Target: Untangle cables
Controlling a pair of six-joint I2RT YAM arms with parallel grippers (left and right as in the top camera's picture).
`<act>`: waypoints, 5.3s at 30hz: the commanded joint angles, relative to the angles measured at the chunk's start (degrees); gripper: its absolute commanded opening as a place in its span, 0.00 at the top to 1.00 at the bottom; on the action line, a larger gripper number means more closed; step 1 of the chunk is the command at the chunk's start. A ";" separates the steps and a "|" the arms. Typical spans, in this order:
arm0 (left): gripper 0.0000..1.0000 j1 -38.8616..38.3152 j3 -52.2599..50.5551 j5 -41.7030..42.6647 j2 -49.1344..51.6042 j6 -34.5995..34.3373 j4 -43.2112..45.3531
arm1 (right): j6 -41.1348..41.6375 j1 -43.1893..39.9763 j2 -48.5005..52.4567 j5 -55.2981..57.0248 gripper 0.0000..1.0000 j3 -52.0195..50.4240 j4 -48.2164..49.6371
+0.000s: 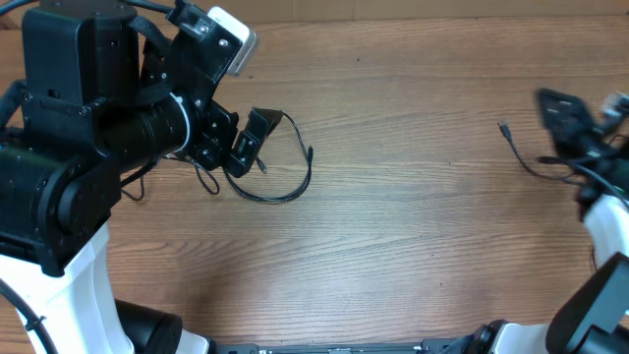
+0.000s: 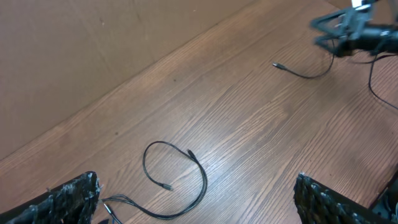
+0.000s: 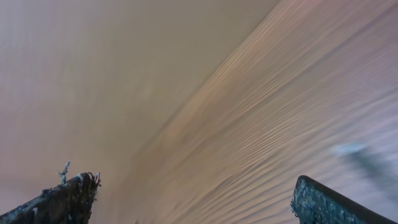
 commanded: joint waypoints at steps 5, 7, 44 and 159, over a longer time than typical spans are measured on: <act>0.00 -0.22 0.28 -0.33 0.09 -1.03 -0.04 | -3.15 22.03 -0.02 4.15 0.00 0.17 -2.51; 0.00 -0.22 0.28 -0.33 0.09 -1.03 -0.02 | -5.49 28.46 -0.02 5.99 0.00 0.17 -2.51; 0.00 -0.22 0.28 -0.33 0.09 -1.03 -0.02 | -14.84 74.25 17.51 18.62 0.00 3.28 19.50; 0.00 -0.22 0.28 -0.33 0.09 -1.03 -0.02 | -14.86 49.66 -14.93 34.73 0.96 25.00 -36.20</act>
